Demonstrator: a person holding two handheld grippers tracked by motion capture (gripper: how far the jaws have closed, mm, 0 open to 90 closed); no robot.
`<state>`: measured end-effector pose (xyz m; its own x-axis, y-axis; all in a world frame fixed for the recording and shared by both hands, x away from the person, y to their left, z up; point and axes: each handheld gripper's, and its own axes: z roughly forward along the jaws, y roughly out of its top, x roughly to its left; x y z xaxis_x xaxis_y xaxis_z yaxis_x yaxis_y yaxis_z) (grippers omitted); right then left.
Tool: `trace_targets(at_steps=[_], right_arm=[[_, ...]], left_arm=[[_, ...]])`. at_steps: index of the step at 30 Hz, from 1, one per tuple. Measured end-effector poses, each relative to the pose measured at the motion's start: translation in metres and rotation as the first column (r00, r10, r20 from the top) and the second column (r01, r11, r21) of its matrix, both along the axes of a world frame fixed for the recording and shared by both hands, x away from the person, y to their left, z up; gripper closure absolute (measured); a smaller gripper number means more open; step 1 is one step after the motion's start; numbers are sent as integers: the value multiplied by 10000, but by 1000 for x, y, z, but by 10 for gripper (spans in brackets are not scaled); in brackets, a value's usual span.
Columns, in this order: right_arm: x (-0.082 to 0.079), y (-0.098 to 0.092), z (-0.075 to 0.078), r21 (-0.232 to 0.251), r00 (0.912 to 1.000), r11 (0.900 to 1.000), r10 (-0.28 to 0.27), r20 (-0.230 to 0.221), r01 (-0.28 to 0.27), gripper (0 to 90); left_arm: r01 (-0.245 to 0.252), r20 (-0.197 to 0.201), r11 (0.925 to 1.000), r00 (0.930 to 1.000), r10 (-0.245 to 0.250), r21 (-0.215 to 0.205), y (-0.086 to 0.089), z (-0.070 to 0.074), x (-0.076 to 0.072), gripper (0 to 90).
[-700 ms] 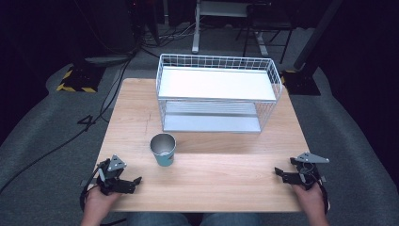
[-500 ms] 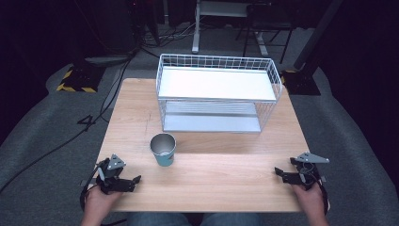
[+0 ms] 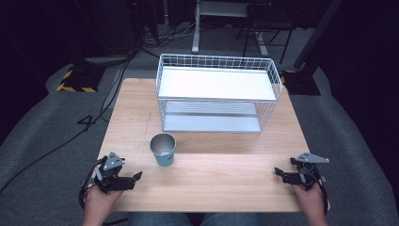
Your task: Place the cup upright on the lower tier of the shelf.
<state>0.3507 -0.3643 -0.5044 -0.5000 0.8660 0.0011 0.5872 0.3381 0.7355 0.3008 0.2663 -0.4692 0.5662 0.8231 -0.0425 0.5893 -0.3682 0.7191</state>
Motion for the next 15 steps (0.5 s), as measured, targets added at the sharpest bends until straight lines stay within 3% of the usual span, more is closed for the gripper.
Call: trace_targets(at_steps=[7,15], right_arm=[[0,0,0,-9,10000,10000,0,-2,0,150],[0,0,0,-3,10000,10000,1,3,-1,150]], left_arm=[[142,322,9992,9994,-129,-383,-14,10,-2,147],[634,725,9961,9956,-589,-611,-28,14,1,140]])
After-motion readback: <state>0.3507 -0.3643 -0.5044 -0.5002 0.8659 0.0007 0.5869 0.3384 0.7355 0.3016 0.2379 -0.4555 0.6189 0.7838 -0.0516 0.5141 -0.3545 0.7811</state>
